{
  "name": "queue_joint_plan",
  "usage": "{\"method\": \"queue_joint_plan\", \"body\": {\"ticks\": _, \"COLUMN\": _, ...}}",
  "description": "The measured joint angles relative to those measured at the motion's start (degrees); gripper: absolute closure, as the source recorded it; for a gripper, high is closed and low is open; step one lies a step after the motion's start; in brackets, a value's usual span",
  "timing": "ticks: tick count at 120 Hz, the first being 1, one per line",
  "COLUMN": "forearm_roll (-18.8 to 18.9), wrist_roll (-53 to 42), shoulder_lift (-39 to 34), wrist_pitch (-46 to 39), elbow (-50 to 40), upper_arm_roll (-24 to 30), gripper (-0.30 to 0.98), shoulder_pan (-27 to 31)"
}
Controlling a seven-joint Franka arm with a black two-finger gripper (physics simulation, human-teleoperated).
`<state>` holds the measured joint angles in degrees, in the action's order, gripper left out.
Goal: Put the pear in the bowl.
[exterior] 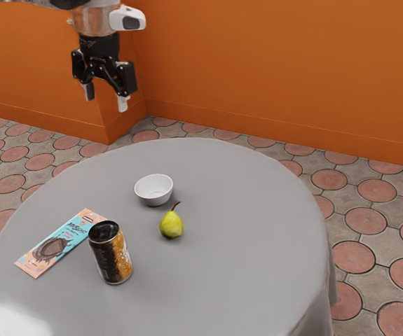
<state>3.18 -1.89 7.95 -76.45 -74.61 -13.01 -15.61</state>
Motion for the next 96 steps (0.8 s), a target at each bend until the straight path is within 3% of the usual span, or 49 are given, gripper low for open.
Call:
{"method": "queue_joint_plan", "body": {"ticks": 6, "forearm_roll": -0.14, "wrist_roll": -0.89, "shoulder_lift": -1.25, "wrist_pitch": -1.56, "elbow": -2.57, "upper_arm_roll": 5.56, "gripper": 0.0, "shoulder_pan": 5.3}}
{"method": "queue_joint_plan", "body": {"ticks": 15, "forearm_roll": -0.23, "wrist_roll": -2.11, "shoulder_lift": -0.91, "wrist_pitch": -3.89, "elbow": -3.96, "upper_arm_roll": 8.31, "gripper": 0.0, "shoulder_pan": 8.76}}
{"method": "queue_joint_plan", "body": {"ticks": 28, "forearm_roll": -0.62, "wrist_roll": -3.18, "shoulder_lift": -0.16, "wrist_pitch": -11.05, "elbow": -12.72, "upper_arm_roll": 7.42, "gripper": 0.0, "shoulder_pan": 8.78}}
{"method": "queue_joint_plan", "body": {"ticks": 48, "forearm_roll": -6.08, "wrist_roll": -3.28, "shoulder_lift": 3.55, "wrist_pitch": -25.76, "elbow": -26.91, "upper_arm_roll": 6.74, "gripper": 0.0, "shoulder_pan": 7.66}}
{"method": "queue_joint_plan", "body": {"ticks": 96, "forearm_roll": -11.64, "wrist_roll": 2.54, "shoulder_lift": 17.36, "wrist_pitch": -43.53, "elbow": -25.98, "upper_arm_roll": 6.84, "gripper": 0.0, "shoulder_pan": 5.06}}
